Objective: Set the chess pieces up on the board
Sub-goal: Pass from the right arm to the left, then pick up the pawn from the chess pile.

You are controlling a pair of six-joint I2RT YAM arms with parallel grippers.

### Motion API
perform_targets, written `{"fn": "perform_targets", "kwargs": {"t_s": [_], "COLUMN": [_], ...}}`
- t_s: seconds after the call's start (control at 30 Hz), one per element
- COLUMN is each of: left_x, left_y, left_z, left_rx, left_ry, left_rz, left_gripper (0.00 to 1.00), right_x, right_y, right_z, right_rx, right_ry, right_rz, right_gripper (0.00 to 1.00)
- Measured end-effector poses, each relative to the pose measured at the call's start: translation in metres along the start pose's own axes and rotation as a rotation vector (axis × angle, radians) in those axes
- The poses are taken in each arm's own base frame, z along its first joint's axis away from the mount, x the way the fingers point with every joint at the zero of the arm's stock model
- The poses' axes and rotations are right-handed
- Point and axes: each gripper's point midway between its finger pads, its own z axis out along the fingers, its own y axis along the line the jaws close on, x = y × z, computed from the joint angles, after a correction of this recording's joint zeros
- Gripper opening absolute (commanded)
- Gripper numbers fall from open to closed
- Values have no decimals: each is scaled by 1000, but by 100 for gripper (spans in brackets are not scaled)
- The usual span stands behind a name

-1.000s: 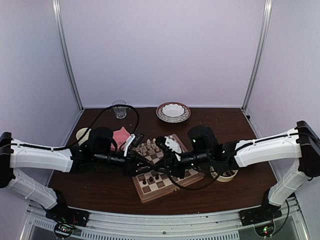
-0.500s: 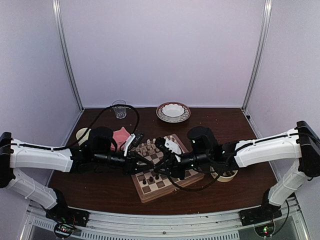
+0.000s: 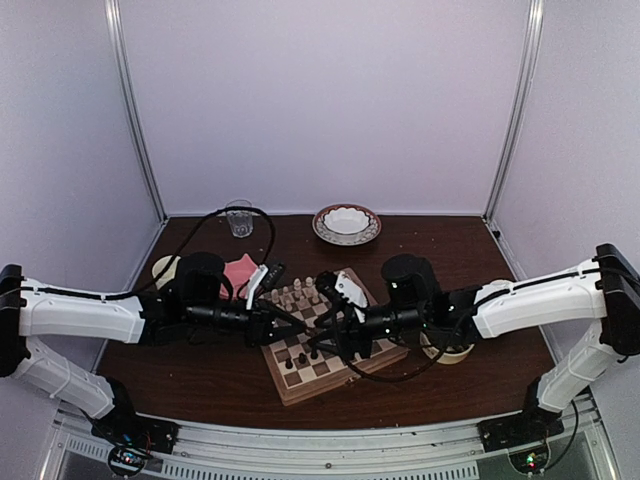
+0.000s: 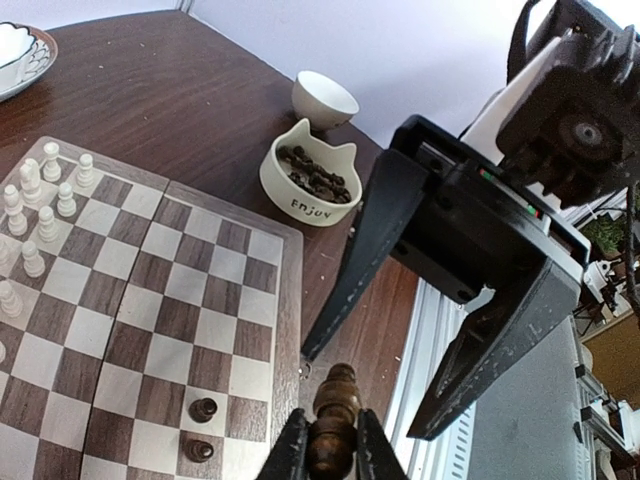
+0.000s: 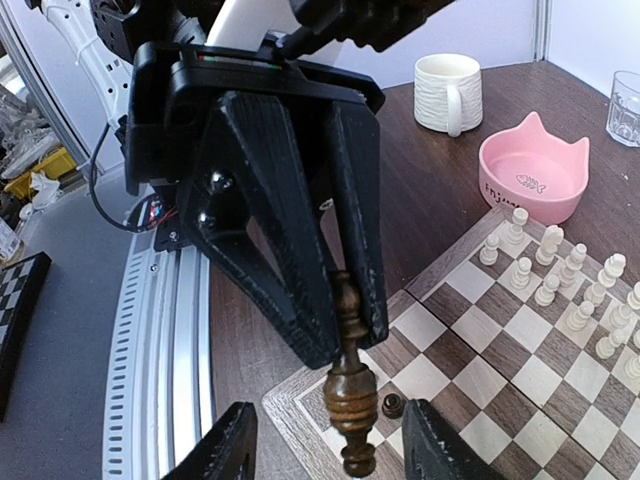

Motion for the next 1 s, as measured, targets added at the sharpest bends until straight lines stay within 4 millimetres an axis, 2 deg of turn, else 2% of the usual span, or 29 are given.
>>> {"fn": "perform_targets", "kwargs": {"t_s": [0.2,0.3,0.57,0.83,1.0], "left_x": [-9,-12,-17,-21,-22], "left_y": [-5,-10,-20,-24,-25], "left_z": [-9,-13,-19,-22,-23], "left_rx": [13,34,76,84,85], "left_ry": [-47,-68,-109,-125,-130], "left_rz": [9,17,32,42,44], "left_gripper": [0,0,0,0,0], "right_x": [-9,-14,-20,-21,-20], "right_y": [3,4,4,8,11], "right_z": [-11,-15,-17,-17,-17], "right_rx": [3,6,10,-11,-35], "right_ry": [-65,-95,-128,-132,-128], "right_rz": [20,21,31,39,45], "right_gripper": [51,48,45,36,21]}}
